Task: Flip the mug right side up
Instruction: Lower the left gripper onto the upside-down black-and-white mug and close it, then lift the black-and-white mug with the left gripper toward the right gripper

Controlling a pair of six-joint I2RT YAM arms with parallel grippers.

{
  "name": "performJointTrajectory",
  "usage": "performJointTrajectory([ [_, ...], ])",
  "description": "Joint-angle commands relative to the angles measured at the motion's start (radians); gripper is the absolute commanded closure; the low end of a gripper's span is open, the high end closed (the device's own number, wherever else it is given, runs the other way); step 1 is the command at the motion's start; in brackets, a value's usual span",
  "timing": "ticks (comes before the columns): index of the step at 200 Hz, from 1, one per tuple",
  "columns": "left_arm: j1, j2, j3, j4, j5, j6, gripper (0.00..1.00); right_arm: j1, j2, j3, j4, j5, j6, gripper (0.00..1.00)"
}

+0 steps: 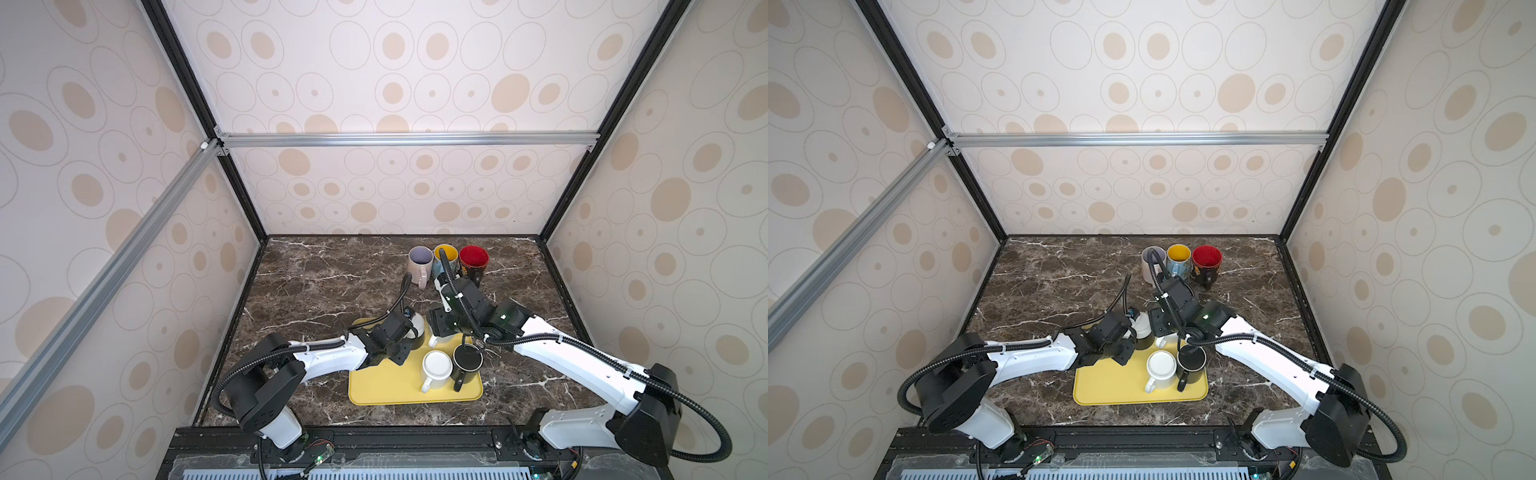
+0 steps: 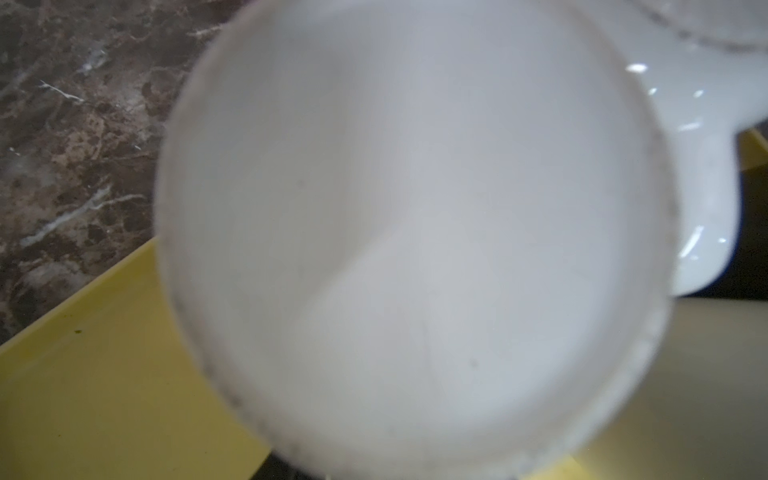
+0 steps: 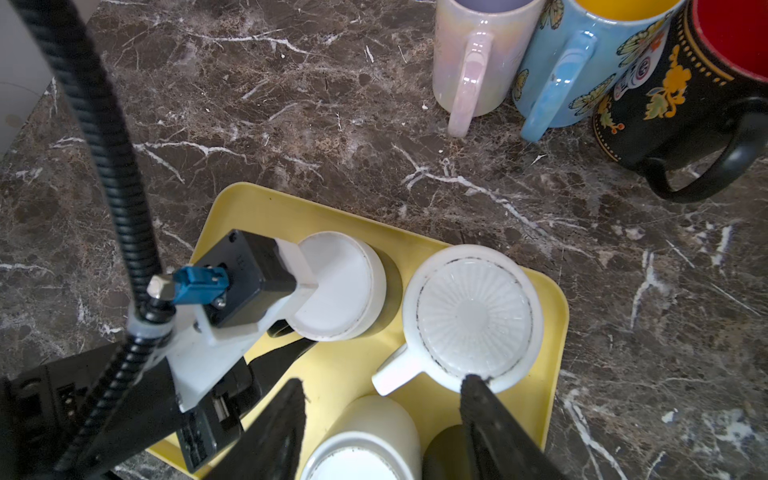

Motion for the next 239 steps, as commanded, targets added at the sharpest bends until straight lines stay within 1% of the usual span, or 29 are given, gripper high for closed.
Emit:
performJointTrajectory([
  [1, 0.017, 0.000, 0.040, 0.011, 0.005, 0.025, 0.62, 0.010, -0.023, -0.008, 0.006, 0.008, -0.001, 0.39],
  [17, 0.022, 0.000, 0.040, 0.022, 0.007, 0.025, 0.63, 0.010, -0.024, -0.008, 0.008, 0.006, 0.001, 0.39],
  [70, 0.025, 0.009, 0.053, 0.026, -0.014, 0.025, 0.72, 0.010, -0.027, -0.012, 0.011, -0.001, 0.002, 0.42],
  [82, 0.025, 0.003, 0.053, 0.028, -0.019, 0.026, 0.77, 0.011, -0.029, -0.012, 0.014, -0.006, 0.005, 0.43],
  [97, 0.025, -0.004, 0.051, 0.027, -0.028, 0.027, 0.79, 0.011, -0.030, -0.012, 0.014, -0.010, 0.008, 0.46],
  [101, 0.025, -0.006, 0.053, 0.025, -0.030, 0.028, 0.82, 0.010, -0.030, -0.014, 0.014, -0.011, 0.008, 0.46],
  [119, 0.024, -0.012, 0.047, 0.028, -0.042, 0.032, 1.00, 0.012, -0.034, -0.018, 0.019, -0.027, 0.008, 0.49],
  [141, 0.025, -0.027, 0.038, 0.023, -0.051, 0.032, 1.00, 0.014, -0.038, -0.031, 0.040, -0.042, 0.010, 0.51],
  [161, 0.026, -0.067, 0.014, 0.023, -0.063, 0.024, 1.00, 0.018, -0.031, -0.028, 0.041, -0.052, 0.012, 0.53],
  [214, 0.025, -0.271, -0.004, -0.084, -0.114, -0.002, 1.00, 0.037, -0.032, -0.014, 0.044, -0.079, 0.015, 0.54],
  [239, 0.026, -0.345, 0.009, -0.140, -0.136, -0.002, 1.00, 0.040, -0.045, -0.008, 0.040, -0.083, 0.015, 0.54],
])
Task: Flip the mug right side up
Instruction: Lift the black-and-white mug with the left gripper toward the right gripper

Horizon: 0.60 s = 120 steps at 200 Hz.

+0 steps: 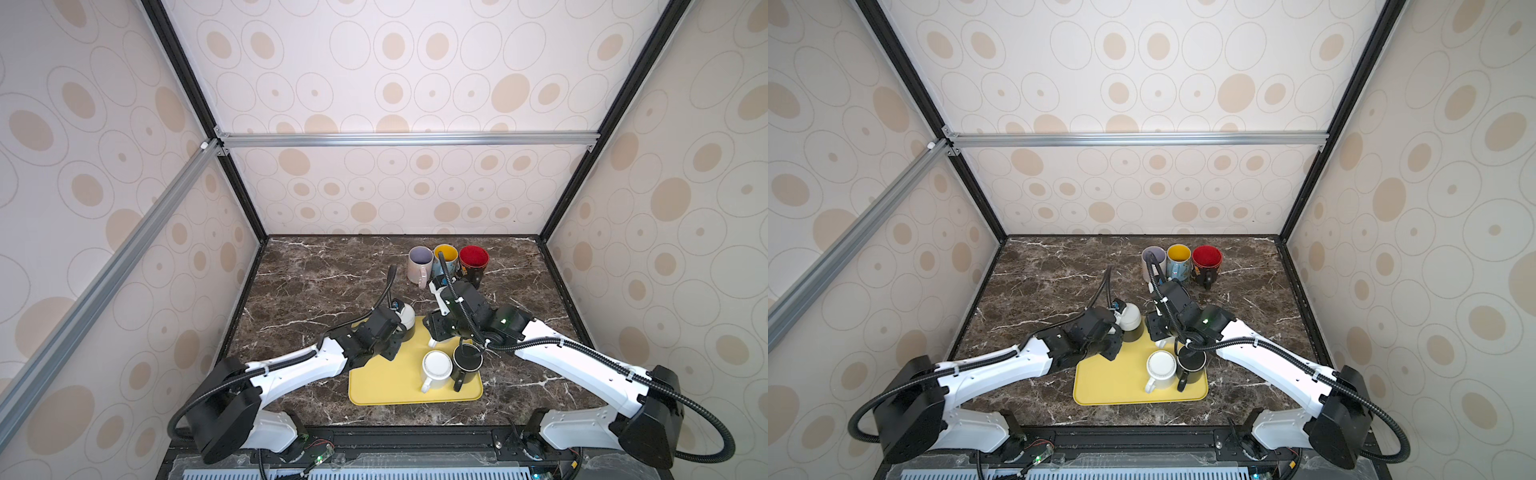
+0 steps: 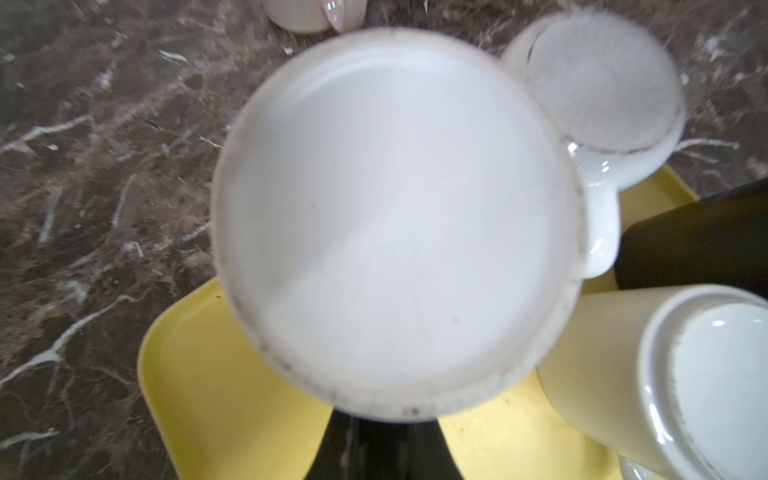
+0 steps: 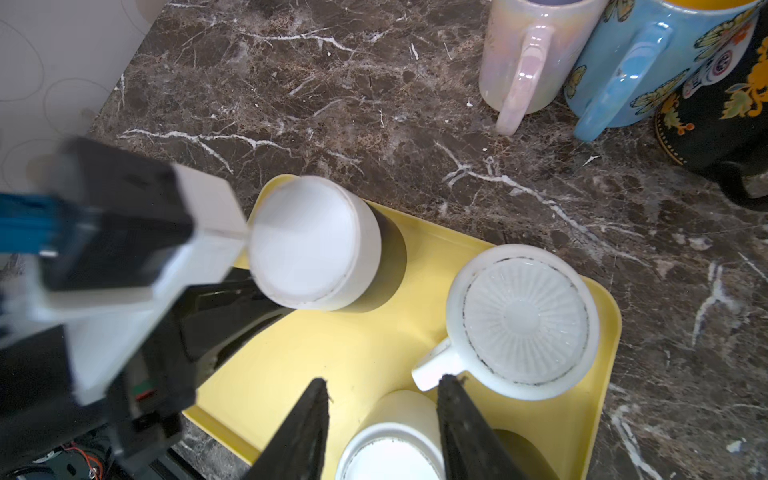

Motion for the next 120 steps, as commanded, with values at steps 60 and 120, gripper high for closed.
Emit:
performJointTrajectory([
  [60, 0.044, -0.268, 0.077, 0.004, -0.061, -0.098, 1.00, 0.011, -0.051, -0.009, 0.044, -0.043, 0.029, 0.55],
  [120, 0.119, -0.320, 0.096, 0.133, 0.080, -0.168, 1.00, 0.011, -0.109, -0.090, 0.138, 0.004, 0.015, 0.49],
])
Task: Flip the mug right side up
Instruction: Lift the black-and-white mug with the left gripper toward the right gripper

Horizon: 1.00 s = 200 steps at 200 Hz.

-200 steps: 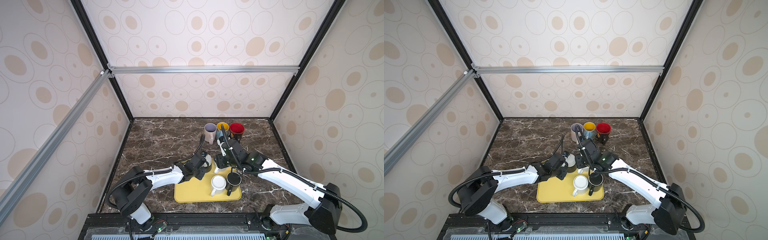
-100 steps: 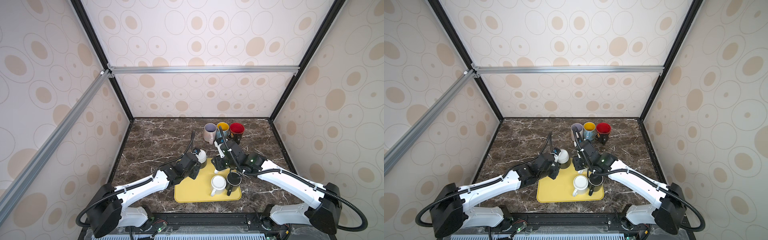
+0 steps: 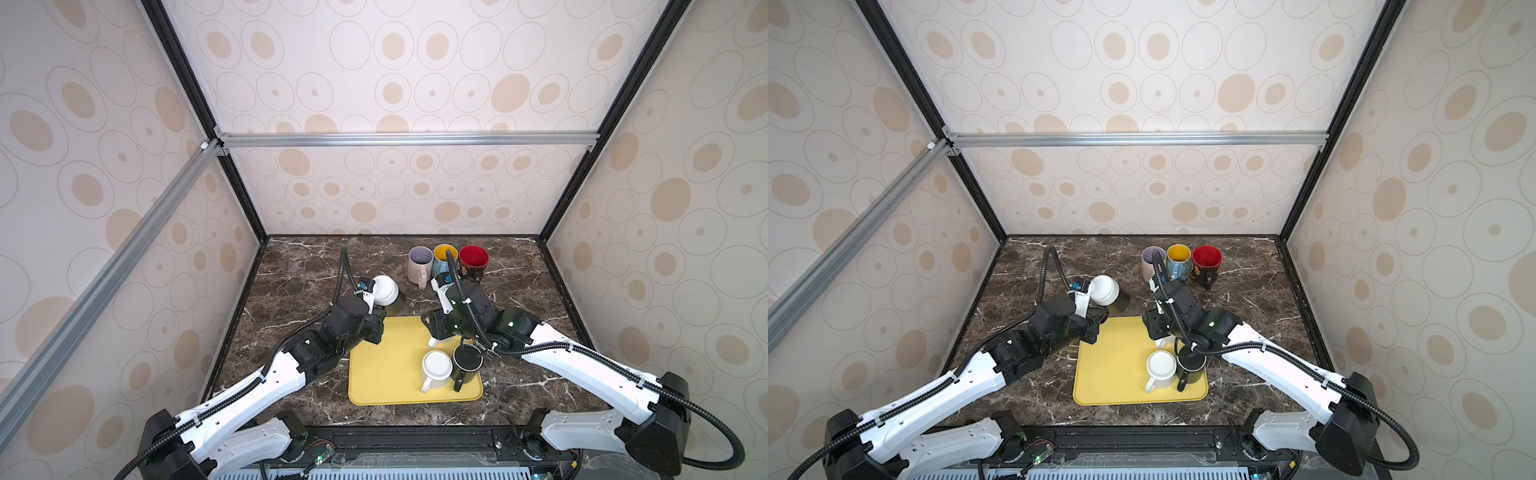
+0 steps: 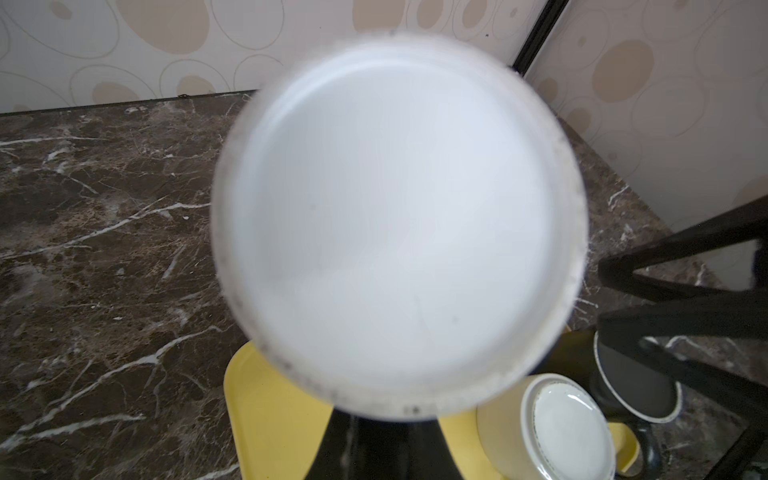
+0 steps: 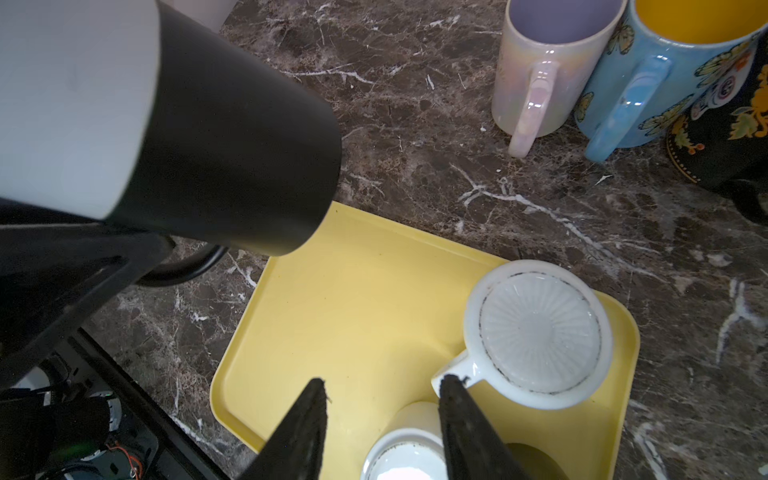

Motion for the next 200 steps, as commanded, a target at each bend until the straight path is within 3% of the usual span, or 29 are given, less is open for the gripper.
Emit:
performJointTrajectory([
  [1, 0.030, -0.030, 0.067, 0.154, 0.070, -0.046, 1.00, 0.008, -0.052, -0.063, 0.084, 0.014, -0.007, 0.49],
  [52, 0.098, -0.055, 0.026, 0.405, 0.178, -0.155, 1.00, 0.008, -0.138, -0.138, 0.236, -0.017, -0.041, 0.43],
  [94, 0.144, -0.084, -0.027, 0.631, 0.295, -0.291, 1.00, -0.017, -0.203, -0.186, 0.407, -0.222, -0.028, 0.42],
  [145, 0.174, -0.079, -0.089, 0.867, 0.451, -0.478, 1.00, -0.210, -0.200, -0.332, 0.979, -0.662, 0.316, 0.41],
  [175, 0.177, -0.065, -0.139, 1.012, 0.499, -0.580, 1.00, -0.243, -0.111, -0.323, 1.234, -0.766, 0.479, 0.38],
  [200, 0.178, -0.044, -0.165, 1.106, 0.527, -0.638, 1.00, -0.245, -0.037, -0.284, 1.329, -0.800, 0.552, 0.38],
])
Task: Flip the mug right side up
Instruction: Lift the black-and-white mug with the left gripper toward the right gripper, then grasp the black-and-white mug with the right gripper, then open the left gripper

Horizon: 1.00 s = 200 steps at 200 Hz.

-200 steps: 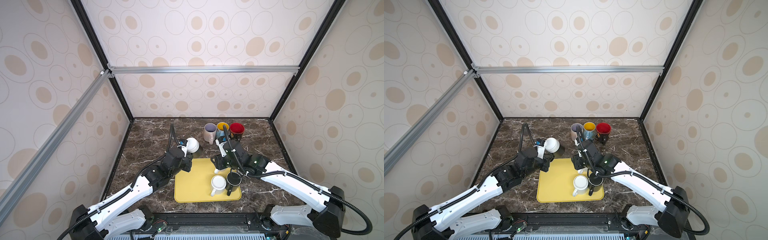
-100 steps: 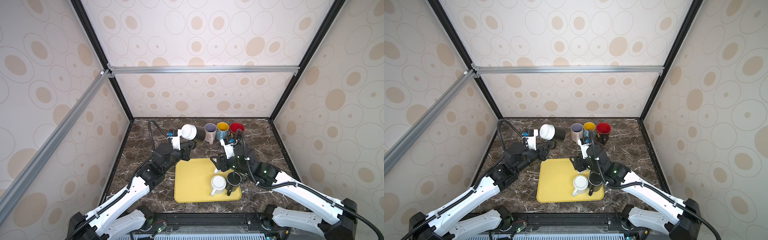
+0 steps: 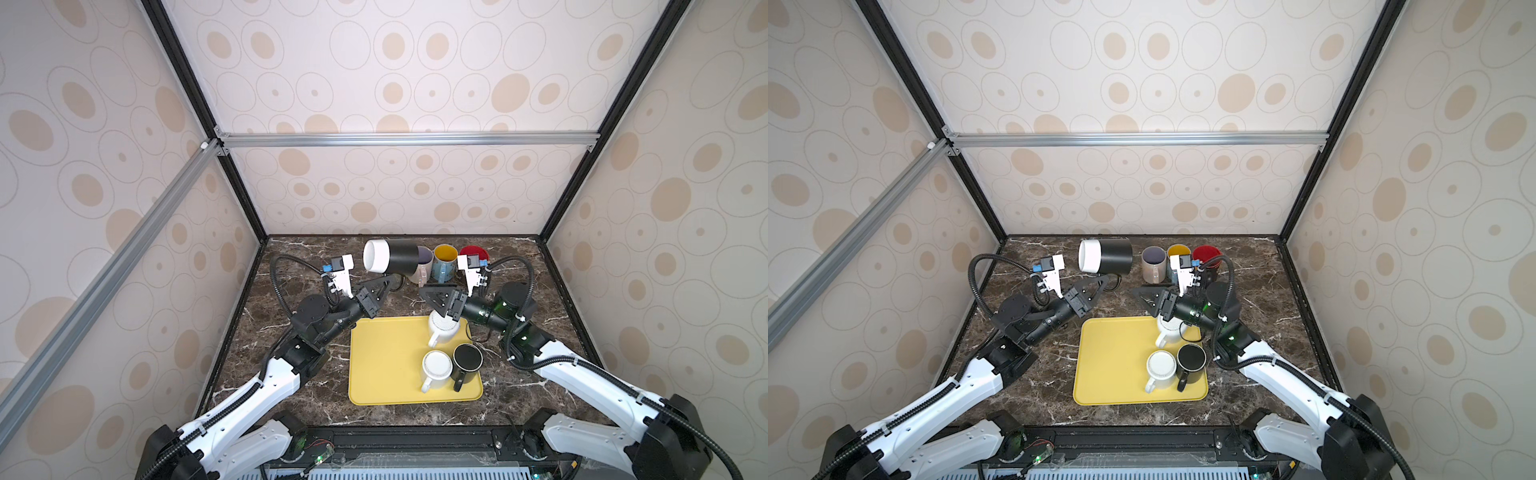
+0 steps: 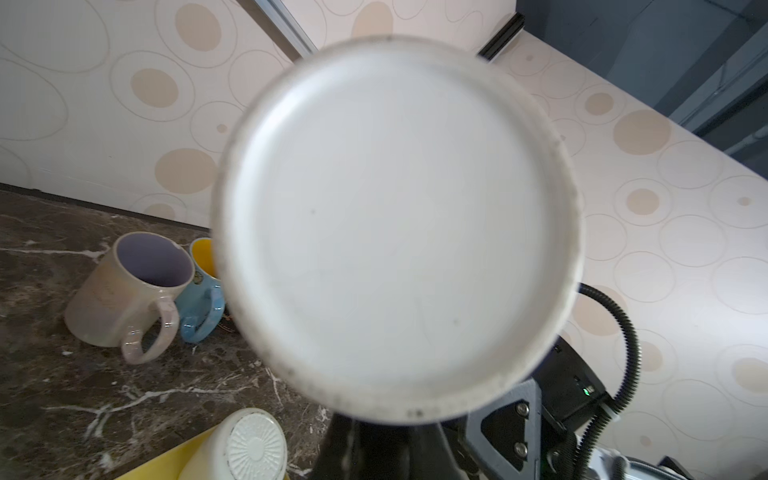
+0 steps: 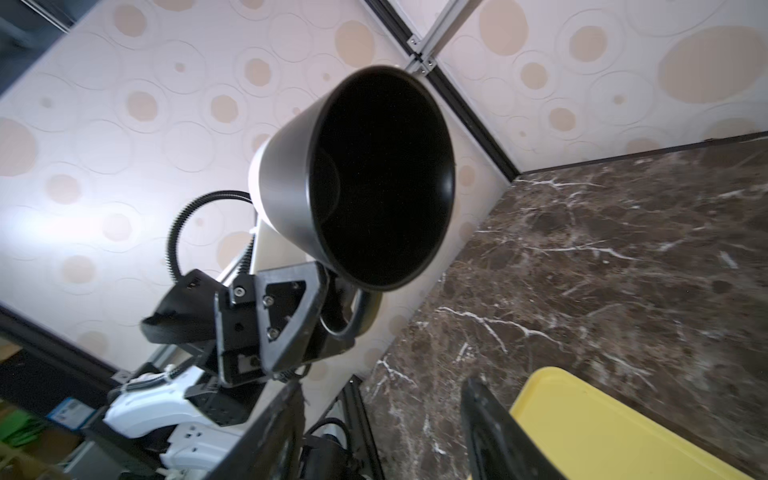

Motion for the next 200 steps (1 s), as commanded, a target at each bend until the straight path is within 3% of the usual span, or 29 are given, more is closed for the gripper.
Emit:
performJointTrajectory([
  [1, 0.010, 0.002, 0.007, 0.279, 0.063, -0.103, 1.00, -0.007, 0.053, 0.041, 0.244, -0.113, 0.149, 0.38],
  [83, 0.009, 0.111, -0.097, 0.626, 0.089, -0.290, 1.00, -0.006, 0.203, 0.103, 0.443, -0.124, 0.315, 0.48],
  [200, 0.008, 0.153, -0.103, 0.667, 0.112, -0.302, 1.00, 0.008, 0.314, 0.181, 0.439, -0.139, 0.347, 0.57],
])
